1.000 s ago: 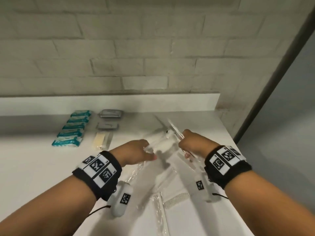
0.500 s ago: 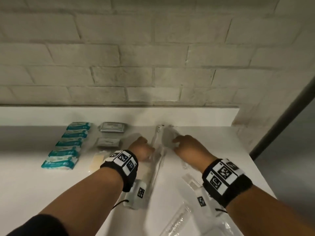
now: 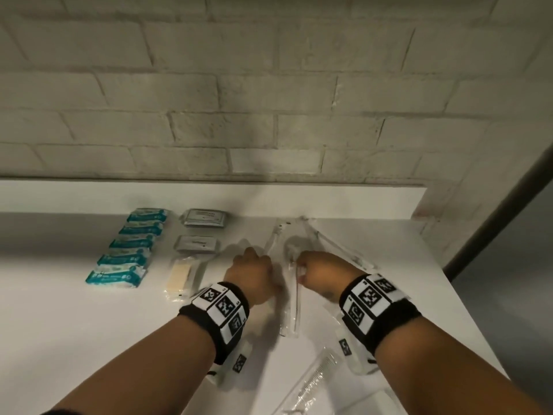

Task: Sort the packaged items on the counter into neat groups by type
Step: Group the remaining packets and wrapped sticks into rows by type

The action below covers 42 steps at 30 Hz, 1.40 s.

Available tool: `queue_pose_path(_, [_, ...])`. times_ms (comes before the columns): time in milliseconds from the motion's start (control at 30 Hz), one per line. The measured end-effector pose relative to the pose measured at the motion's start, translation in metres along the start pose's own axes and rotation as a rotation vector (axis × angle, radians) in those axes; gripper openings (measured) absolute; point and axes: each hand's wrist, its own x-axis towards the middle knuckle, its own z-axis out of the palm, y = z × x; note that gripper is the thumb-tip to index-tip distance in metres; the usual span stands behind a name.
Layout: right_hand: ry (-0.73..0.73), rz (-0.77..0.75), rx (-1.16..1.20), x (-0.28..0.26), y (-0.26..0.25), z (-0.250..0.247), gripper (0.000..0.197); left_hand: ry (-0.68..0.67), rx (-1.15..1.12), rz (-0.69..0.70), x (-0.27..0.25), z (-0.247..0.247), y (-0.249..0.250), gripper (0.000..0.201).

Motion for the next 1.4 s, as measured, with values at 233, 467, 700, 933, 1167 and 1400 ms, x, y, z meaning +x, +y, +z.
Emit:
queue_pose_path(233, [-0.049, 0.018, 0.020, -0.009, -0.001, -0.003, 0.035, 0.147, 0.073, -0.036, -0.018, -0.003, 0.002, 0.055])
queue_pose_path(467, [-0.064, 0.031, 0.029, -0.009, 0.000, -0.004, 0.040, -0.002, -0.534, -0.148, -0.022, -0.018, -0.009, 0.053])
queue_pose_path(700, [-0.110, 0.012, 0.024, -0.021, -0.009, -0.018, 0.039, 0.042, -0.250, 0.005, -0.023, -0.018, -0.010, 0.050])
queue_pose_path(933, [-0.165, -0.131, -0.217, -0.058, -0.033, -0.003, 0.053, -0.095, 0.024, 0.127, -0.019, -0.008, -0.002, 0.077])
queue_pose_path(1167, [-0.178, -0.060, -0.209, -0.006, -0.038, 0.019, 0.064, -0.084, -0.071, 0.113, -0.002, -0.014, -0.023, 0.080])
queue_pose_path(1400, [-0.132, -0.117, -0.062, 0.038, -0.044, 0.007, 0.059, -0.074, 0.031, 0.126, 0.012, -0.021, -0.027, 0.058])
